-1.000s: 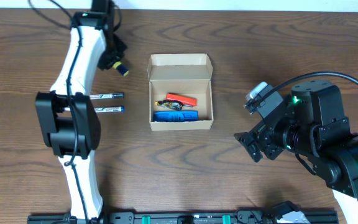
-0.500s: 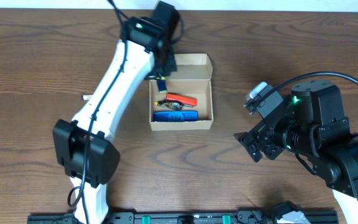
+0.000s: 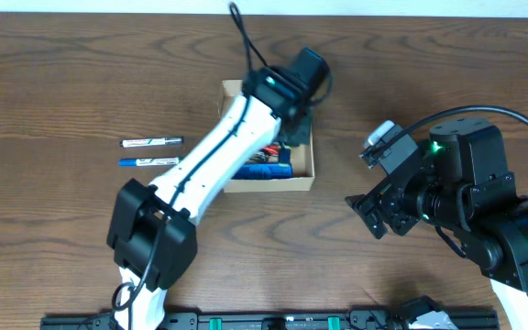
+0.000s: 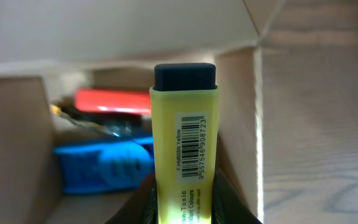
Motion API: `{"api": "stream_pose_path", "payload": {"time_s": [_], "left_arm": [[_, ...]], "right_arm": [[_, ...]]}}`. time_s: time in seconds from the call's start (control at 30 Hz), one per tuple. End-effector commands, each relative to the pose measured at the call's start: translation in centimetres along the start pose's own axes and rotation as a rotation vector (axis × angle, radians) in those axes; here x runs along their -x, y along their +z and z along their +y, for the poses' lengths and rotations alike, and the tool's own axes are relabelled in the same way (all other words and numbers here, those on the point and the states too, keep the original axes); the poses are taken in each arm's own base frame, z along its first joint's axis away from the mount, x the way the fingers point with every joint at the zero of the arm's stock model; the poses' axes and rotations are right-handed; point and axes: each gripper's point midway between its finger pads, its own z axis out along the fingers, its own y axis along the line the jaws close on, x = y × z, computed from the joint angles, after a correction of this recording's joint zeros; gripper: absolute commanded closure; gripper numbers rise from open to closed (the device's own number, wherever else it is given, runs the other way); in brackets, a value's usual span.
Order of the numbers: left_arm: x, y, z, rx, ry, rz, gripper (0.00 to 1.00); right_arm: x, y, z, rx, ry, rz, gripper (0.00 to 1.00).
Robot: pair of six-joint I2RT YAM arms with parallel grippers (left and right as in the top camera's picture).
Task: Pack container
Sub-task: 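Carry the yellow highlighter into the box and release it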
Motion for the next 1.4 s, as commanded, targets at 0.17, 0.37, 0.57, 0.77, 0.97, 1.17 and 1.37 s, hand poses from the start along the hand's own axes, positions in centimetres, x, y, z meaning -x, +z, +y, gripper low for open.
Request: {"api": "stream_pose_path", "payload": {"time_s": [0.17,0.37,0.57,0.77,0.97,1.17,1.37], "left_arm": [[-0.8,1.5,-0.7,-0.049,-0.094,0.017,0.94],[-0.2,2.5,-1.7,-0.105,-0.105,-0.009,0.94],[0.0,2.9,-1.9,-0.108,-0.109,-0.012,0.94],[-0.1,2.9,-2.4,-0.134,-0.108,-0.002,0.84],[-0.3,2.9,-2.5,-0.141,-0.107,0.008,0.72],[-0.6,2.7,-2.9,-0.169,-0.106,0.028,0.6],[-0.2,0.6,-2.2,-0.158,-0.111,-0.014,0.64]], "right_arm": [[-0.1,0.0,-0.2,-0.004,0.009,0.002,0.01],[-0.1,0.0,-0.2,-0.004,0.009,0.002,0.01],[-0.1,0.0,-0.2,-0.004,0.009,0.002,0.01],[-0.1,0.0,-0.2,-0.004,0.009,0.002,0.01],[-0.1,0.0,-0.2,-0.004,0.009,0.002,0.01],[-0.1,0.0,-0.2,-0.004,0.009,0.002,0.01],[-0.1,0.0,-0.2,-0.004,0.009,0.002,0.01]]}}
